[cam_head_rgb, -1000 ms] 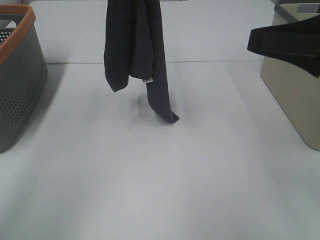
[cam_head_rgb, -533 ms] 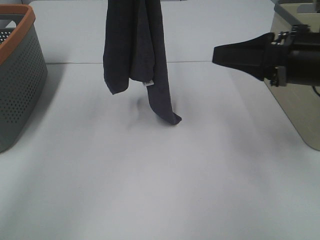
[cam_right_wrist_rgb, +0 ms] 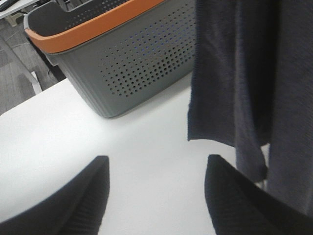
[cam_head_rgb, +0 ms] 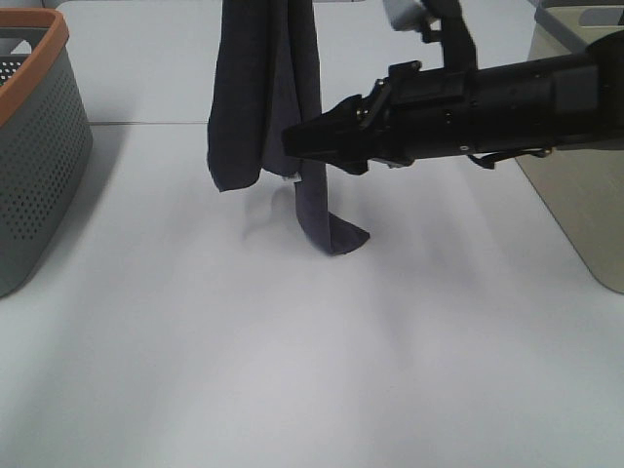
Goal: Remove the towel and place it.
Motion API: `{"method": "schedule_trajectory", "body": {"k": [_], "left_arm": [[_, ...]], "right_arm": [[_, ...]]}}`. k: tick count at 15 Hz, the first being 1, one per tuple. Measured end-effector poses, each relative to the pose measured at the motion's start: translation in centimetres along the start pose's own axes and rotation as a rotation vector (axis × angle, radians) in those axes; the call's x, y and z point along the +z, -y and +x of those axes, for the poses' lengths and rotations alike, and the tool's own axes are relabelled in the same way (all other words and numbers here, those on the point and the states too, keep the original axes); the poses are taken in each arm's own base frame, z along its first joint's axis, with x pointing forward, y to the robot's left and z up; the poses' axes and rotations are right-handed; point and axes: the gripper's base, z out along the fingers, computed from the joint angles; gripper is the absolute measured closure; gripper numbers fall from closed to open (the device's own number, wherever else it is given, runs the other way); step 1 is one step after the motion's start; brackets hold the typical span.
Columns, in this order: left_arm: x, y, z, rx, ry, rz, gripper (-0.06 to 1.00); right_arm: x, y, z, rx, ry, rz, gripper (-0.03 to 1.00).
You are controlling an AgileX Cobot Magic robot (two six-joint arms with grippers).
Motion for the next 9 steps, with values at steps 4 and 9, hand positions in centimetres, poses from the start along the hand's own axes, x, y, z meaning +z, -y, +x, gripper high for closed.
{"method": "schedule_trajectory", "body": {"k": [4,9], "left_arm": [[0.0,0.0,0.0,0.0,0.0,0.0,0.94],[0.0,0.0,0.0,-0.001,-0.001,-0.001,0.94]], "right_arm": [[3.6,0.7,-0.8,-0.048,-0.017,-0.014,0.38],[3.8,1.4,-1.6,-0.063,-0.011,0.042,0.38]]}}
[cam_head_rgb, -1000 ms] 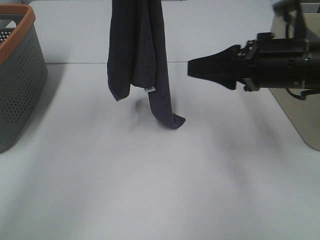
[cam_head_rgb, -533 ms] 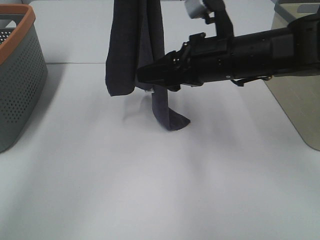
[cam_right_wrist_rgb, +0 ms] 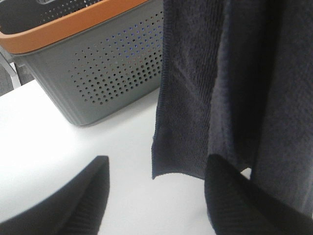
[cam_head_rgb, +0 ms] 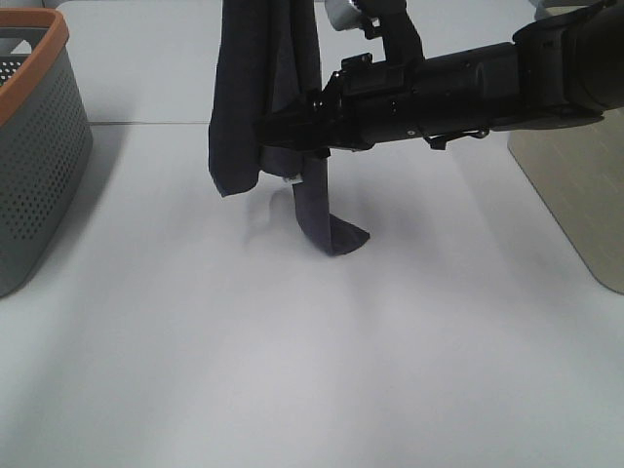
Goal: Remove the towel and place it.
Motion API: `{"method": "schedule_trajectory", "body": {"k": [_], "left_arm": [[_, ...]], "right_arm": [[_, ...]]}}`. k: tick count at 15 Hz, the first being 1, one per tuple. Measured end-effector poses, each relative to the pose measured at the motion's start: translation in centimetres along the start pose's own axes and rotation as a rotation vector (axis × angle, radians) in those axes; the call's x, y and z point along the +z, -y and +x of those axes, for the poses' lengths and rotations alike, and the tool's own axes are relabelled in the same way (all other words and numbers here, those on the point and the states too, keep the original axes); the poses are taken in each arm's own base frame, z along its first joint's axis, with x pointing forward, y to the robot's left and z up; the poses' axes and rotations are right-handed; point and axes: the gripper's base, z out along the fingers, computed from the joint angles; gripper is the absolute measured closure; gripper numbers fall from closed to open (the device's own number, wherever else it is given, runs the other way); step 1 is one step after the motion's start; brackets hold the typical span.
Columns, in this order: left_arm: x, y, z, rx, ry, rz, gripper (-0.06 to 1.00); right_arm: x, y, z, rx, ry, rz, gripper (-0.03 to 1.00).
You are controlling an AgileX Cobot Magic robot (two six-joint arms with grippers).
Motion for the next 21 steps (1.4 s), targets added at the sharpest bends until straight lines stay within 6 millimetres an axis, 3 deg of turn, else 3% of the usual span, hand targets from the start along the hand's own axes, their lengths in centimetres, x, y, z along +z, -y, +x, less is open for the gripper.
{"method": "schedule_trajectory", "body": {"k": [4,8,12,16,19,21], "left_arm": [[0.0,0.0,0.0,0.003,-0.004,-0.005,0.94],[0.0,0.0,0.0,0.004,-0.005,-0.005,0.94],[0.0,-0.1,0.1,0.007,-0.009,-0.009,0.94],[0.3,-0.1,0.2,0.006,-0.013,-0.006,0.94],[0.7,0.0,0.3,0.003,-0.018,0.0,0.94],[0.7,0.0,0.3,0.001,-0.017,0.003,0.94]], "right_arm": [[-2.3,-0.5,-2.3,-0.055,0.033,0.076,0.38],[-2.6,-0.2,-2.4,-0.062,0.023,0.12,0.38],[-4.1,-1.8,-3.5,-0.039,0.02,0.037,0.39],[-4.0,-3.7,-3.1,-0.001,-0.016,-0.186,0.41],[-1.9,-2.6,-0.2,0.071,-0.107,-0.182,0.41],[-1.6,-2.0,-0.1,0.075,-0.084,-0.127,0.41]]}}
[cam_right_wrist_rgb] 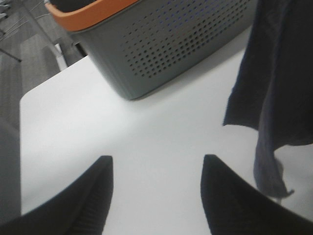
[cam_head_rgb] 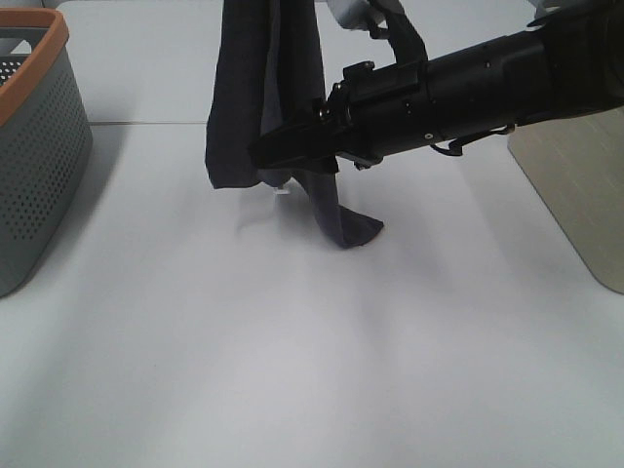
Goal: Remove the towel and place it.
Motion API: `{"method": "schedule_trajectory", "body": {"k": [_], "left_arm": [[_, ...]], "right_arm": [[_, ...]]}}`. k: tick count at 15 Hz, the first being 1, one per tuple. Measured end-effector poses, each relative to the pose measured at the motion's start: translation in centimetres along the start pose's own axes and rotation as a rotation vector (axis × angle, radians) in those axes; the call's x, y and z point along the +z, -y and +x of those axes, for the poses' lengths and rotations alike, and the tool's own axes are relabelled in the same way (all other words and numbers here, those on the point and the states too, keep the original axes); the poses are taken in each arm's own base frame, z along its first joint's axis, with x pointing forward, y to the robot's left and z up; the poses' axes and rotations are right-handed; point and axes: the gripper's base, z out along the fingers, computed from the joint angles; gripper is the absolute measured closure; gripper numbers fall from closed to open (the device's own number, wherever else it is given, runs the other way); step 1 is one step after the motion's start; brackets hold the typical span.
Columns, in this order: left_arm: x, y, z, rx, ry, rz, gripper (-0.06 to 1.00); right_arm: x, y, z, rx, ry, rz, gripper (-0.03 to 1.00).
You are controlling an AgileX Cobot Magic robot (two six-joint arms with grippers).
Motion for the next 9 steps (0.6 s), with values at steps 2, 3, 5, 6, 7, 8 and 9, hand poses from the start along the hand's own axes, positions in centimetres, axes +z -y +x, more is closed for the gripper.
{"method": "schedule_trajectory", "body": {"k": [2,3,5,6,7,8,9], "left_arm": [[0.0,0.0,0.0,-0.002,0.001,0.005,0.94],[0.0,0.1,0.0,-0.002,-0.002,0.007,0.94],[0.0,0.1,0.0,-0.002,-0.004,0.009,0.94],[0.0,0.1,0.0,-0.002,-0.005,0.01,0.94],[0.0,0.1,0.1,-0.002,-0.01,0.012,0.94],[0.0,0.1,0.1,-0.002,-0.011,0.013,0.94],[0.0,0.1,0.1,-0.001,-0.016,0.015,0.94]], "right_arm": [[-0.1,0.9,-0.4,-0.02,0.041,0.101,0.41],[-0.1,1.3,-0.4,-0.026,0.041,0.149,0.41],[-0.2,1.9,-0.4,-0.025,0.037,0.211,0.41],[-0.3,1.9,-0.4,-0.019,0.037,0.214,0.42],[-0.5,1.6,-0.6,-0.016,0.033,0.204,0.42],[-1.0,1.0,-0.9,-0.014,0.031,0.174,0.43],[-1.7,-0.5,-1.2,0.005,0.008,0.073,0.43]]}}
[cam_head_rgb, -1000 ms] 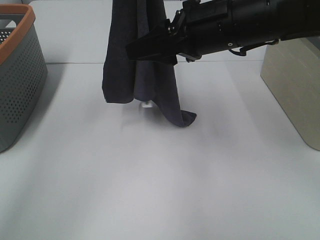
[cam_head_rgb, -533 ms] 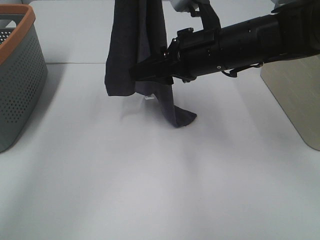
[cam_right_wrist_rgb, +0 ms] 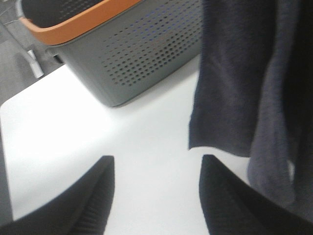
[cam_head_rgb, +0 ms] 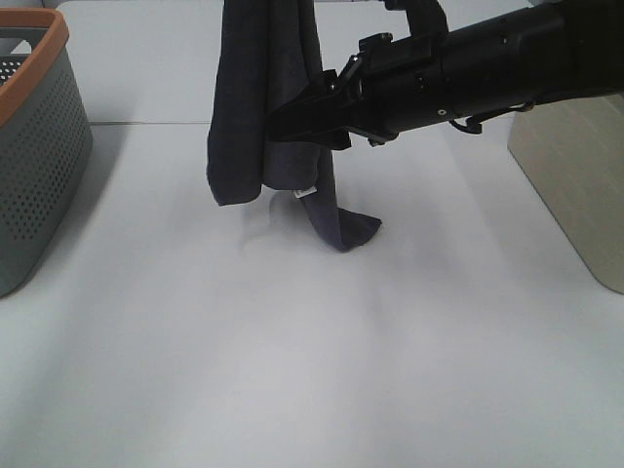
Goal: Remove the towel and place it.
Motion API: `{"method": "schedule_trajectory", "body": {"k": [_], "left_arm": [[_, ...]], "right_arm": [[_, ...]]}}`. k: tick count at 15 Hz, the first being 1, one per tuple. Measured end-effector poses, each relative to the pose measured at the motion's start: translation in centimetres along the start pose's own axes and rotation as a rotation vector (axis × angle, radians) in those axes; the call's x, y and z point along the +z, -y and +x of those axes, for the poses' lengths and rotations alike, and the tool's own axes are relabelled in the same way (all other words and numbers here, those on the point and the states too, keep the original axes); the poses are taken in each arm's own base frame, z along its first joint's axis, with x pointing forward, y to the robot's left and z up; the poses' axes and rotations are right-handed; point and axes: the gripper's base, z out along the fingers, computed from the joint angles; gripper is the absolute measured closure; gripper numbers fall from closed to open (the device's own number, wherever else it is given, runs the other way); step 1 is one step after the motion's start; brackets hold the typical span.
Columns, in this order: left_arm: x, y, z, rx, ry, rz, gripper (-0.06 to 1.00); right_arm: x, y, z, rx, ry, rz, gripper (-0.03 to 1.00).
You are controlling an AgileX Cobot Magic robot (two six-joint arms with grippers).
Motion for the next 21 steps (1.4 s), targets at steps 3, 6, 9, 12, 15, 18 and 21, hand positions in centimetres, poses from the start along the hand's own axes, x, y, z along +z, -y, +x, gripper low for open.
{"method": "schedule_trajectory", "body": {"k": [3,6,9,12,15,18,21], "left_arm": [[0.0,0.0,0.0,0.001,-0.001,0.001,0.94],[0.0,0.0,0.0,0.001,-0.001,0.001,0.94],[0.0,0.0,0.0,0.0,-0.001,0.001,0.94],[0.0,0.0,0.0,0.0,-0.001,0.001,0.94],[0.0,0.1,0.0,-0.001,-0.004,0.006,0.94],[0.0,0.2,0.2,-0.001,-0.022,0.021,0.94],[0.0,0.2,0.3,-0.001,-0.028,0.026,0.94]], "right_arm": [[-0.1,0.2,0.3,-0.023,-0.042,0.03,0.43],[-0.3,1.9,0.1,-0.029,-0.021,0.214,0.43],[-0.3,2.1,-0.1,-0.017,0.007,0.235,0.43],[0.1,1.7,-0.5,-0.034,0.07,0.173,0.43],[1.5,2.5,0.4,-0.035,0.078,0.162,0.43],[1.8,2.7,0.6,-0.036,0.073,0.158,0.43],[3.7,3.3,2.5,-0.003,0.027,0.108,0.43]]}}
